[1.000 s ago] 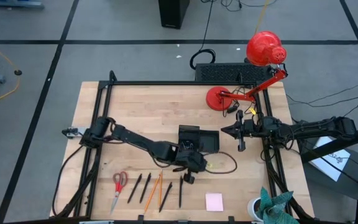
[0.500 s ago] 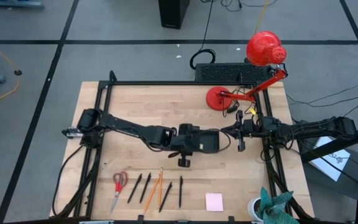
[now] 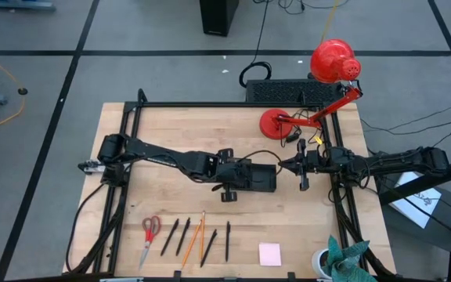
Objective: Pick and place office supplies into organizer
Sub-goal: Put the green eraser into the black desk organizer
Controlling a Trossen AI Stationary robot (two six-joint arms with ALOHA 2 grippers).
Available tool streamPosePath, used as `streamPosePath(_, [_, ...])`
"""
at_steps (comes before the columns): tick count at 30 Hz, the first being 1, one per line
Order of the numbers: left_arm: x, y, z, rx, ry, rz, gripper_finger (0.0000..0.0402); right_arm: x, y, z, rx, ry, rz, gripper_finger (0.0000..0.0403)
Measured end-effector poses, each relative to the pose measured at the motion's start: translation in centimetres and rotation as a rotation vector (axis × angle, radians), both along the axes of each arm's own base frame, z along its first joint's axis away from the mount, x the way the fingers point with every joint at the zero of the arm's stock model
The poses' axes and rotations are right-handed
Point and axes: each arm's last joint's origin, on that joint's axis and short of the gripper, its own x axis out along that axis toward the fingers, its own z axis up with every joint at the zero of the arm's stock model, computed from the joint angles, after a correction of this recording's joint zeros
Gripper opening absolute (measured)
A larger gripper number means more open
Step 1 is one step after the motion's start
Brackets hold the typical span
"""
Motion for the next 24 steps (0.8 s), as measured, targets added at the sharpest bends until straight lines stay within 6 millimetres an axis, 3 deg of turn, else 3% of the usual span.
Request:
streamPosePath(10, [-1.0, 0.1, -4.3, -0.005, 0.033, 0.014, 0.0081, 0.0, 0.0, 0.0, 0.011, 0.002, 0.000, 0.0004])
streamPosePath(24, [-1.5, 0.3, -7.5, 0.003, -0.113, 0.007, 0.0081, 0.0, 0.0, 0.0, 0.011, 0.001, 0.000, 0.0004])
